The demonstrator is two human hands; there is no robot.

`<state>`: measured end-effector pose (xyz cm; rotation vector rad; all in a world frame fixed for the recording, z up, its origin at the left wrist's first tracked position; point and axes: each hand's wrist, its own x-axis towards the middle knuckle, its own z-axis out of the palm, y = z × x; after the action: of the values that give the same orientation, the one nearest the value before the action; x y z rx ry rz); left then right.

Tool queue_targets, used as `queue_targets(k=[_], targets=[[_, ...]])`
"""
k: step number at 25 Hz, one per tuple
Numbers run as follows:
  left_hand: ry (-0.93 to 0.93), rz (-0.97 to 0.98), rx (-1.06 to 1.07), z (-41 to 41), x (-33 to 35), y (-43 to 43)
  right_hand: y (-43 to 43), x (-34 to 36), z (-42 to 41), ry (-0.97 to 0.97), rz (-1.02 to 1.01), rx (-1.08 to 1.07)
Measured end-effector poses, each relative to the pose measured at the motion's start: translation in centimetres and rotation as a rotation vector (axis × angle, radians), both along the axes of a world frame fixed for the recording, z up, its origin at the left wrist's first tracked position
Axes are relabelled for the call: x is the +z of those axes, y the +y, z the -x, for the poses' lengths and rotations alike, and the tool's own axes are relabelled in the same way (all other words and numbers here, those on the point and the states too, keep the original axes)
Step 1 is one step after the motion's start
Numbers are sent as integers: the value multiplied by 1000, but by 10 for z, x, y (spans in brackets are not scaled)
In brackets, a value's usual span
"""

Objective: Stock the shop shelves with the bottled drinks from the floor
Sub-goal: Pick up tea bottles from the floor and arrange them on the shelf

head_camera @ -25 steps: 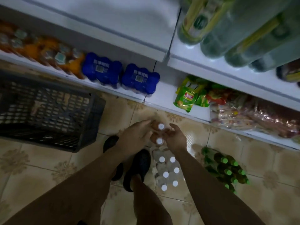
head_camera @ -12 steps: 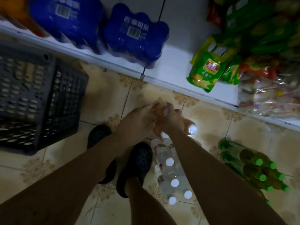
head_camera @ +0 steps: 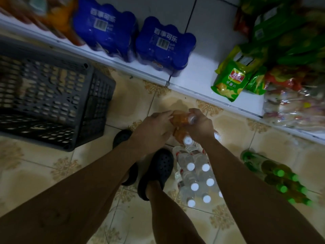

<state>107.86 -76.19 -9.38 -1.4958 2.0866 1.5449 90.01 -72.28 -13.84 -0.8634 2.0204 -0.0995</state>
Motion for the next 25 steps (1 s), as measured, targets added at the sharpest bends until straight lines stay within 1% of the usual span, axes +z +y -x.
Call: queue_targets(k=[3, 6, 8, 11, 13, 16, 19, 21, 23, 25], targets=[[-40, 2, 29, -15, 49, 2, 0, 71, -27, -54, 72, 51], [-73, 16, 94, -36, 119, 3, 2, 147, -59, -72, 156, 91], [-88, 45, 128, -50, 173, 5, 2, 201, -77, -141, 217, 75], [-64, 155, 123, -70, 256, 6, -6, 297, -100, -235, 306, 3], [-44, 234, 112, -82, 304, 7, -7, 353, -111, -242, 347, -16], [-52, 346, 171, -94, 374, 9, -10, 432, -117, -280, 462, -64], [-45, 498, 233, -101, 427, 14, -11, 500, -113, -302, 536, -68], [-25, 562, 256, -101, 456, 16, -10, 542, -109, -316, 584, -50], [-41, 604, 252, -102, 484, 13, -11, 577, -107, -312, 605, -14], [-65, 693, 235, -106, 512, 10, -14, 608, -109, -306, 630, 0]])
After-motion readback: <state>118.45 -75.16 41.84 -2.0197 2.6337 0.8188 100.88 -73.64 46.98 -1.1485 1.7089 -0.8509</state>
